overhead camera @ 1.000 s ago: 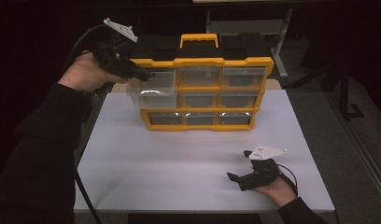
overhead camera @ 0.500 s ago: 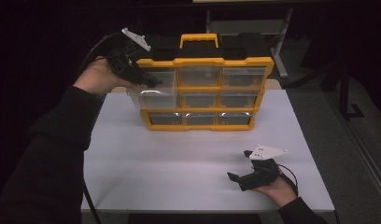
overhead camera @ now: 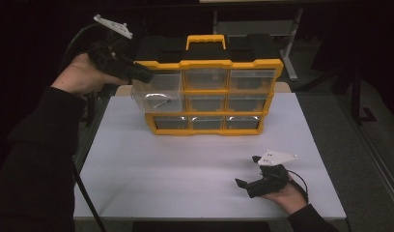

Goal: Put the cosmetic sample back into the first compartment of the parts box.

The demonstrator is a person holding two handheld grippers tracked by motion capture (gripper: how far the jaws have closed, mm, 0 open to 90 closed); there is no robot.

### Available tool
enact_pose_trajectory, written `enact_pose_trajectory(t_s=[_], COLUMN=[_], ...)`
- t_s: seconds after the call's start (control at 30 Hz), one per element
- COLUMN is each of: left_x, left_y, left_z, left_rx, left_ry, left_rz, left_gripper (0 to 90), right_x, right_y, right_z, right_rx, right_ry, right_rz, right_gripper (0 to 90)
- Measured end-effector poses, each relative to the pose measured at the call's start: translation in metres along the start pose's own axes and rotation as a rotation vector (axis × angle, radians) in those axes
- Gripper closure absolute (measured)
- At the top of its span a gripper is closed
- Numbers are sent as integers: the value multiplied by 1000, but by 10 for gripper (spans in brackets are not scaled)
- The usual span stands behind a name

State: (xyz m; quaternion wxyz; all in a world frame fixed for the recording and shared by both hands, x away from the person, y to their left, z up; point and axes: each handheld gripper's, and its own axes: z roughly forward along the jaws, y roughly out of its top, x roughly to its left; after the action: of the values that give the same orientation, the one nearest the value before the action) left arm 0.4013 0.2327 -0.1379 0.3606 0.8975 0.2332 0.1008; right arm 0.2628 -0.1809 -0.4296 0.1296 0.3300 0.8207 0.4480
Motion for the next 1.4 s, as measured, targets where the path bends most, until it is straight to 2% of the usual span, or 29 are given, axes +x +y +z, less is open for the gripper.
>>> enact_pose_trajectory(t_s=[0.3, 0.6, 0.9, 1.07, 1.27, 1.4], left_x=[4, 4, -2, -4, -13, -19], left_y=[-20, -53, -89, -103, -123, -135], left_z=[-27, -33, -21, -10, 12, 25], left_rx=[-36, -55, -71, -71, -70, -71], left_ry=[21, 46, 63, 72, 82, 73], left_rz=[-40, -72, -101, -106, -105, -95], left_gripper=[537, 375, 208, 144, 100, 73], right_x=[0, 1, 0, 0, 0, -1], right_y=[-1, -1, -2, -2, -3, -3], right_z=[0, 0, -1, -1, -1, -1], right_rx=[3, 7, 9, 6, 7, 6], right_ry=[-2, -5, -11, -10, -11, -12], right_rz=[-4, -2, -1, 0, 2, 3], right_gripper=[0, 0, 0, 0, 0, 0])
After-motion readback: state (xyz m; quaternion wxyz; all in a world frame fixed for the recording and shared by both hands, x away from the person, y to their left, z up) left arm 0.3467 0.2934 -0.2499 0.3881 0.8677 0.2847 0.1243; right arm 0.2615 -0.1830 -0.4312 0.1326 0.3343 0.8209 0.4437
